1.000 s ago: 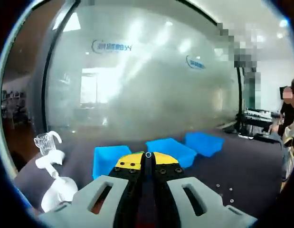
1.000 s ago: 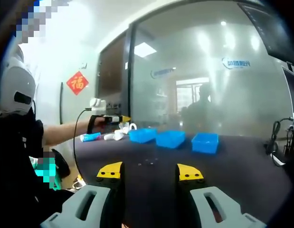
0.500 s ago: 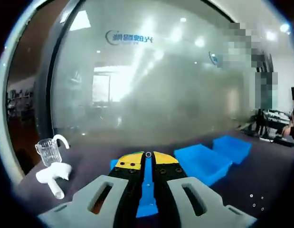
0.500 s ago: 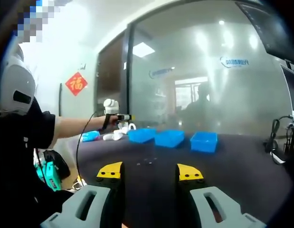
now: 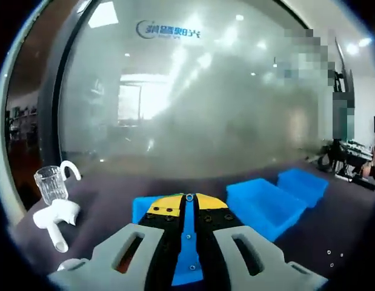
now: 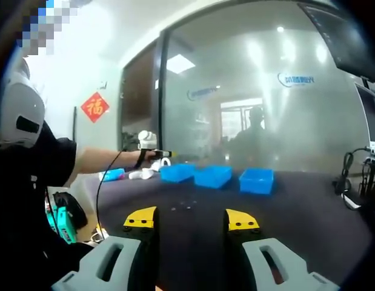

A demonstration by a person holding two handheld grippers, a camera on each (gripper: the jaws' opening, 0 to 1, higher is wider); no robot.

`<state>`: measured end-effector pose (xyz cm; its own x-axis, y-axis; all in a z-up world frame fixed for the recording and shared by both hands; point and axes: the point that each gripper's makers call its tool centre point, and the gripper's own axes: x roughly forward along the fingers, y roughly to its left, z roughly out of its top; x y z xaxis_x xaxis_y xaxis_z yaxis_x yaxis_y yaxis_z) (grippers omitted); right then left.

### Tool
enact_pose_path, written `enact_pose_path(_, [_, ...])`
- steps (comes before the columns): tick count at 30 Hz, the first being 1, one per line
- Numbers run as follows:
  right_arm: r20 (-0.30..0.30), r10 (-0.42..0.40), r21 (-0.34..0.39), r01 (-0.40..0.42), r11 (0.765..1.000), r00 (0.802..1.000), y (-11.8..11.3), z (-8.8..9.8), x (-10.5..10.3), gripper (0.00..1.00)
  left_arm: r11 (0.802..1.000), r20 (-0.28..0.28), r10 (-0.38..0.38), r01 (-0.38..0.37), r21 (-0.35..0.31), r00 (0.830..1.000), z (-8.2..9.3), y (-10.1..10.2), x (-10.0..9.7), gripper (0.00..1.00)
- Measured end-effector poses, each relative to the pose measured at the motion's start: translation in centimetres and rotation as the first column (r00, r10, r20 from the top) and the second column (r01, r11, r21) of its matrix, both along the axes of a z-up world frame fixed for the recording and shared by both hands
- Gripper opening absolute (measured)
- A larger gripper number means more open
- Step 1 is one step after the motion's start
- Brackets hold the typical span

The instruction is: Sort the screws, nuts, and washers into the corresponding bins

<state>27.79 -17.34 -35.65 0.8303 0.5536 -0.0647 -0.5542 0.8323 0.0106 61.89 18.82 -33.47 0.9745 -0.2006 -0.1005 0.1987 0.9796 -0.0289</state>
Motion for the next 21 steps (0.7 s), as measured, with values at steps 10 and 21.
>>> enact_pose_path(10, [0.004, 0.003, -0.004, -0.003, 1.0, 1.0, 0.1, 0.1, -0.1, 0.37, 1.0, 0.022, 0.008, -0.008, 0.022, 1.0, 0.2, -0.1, -0.7, 0.08])
enact_pose_path(21, [0.01, 0.015, 0.0, -0.015, 1.0, 1.0, 0.6, 0.3, -0.1, 0.37, 0.998, 0.051, -0.054, 0.052, 0.04, 0.997, 0.4, -0.9, -3.4, 0.28])
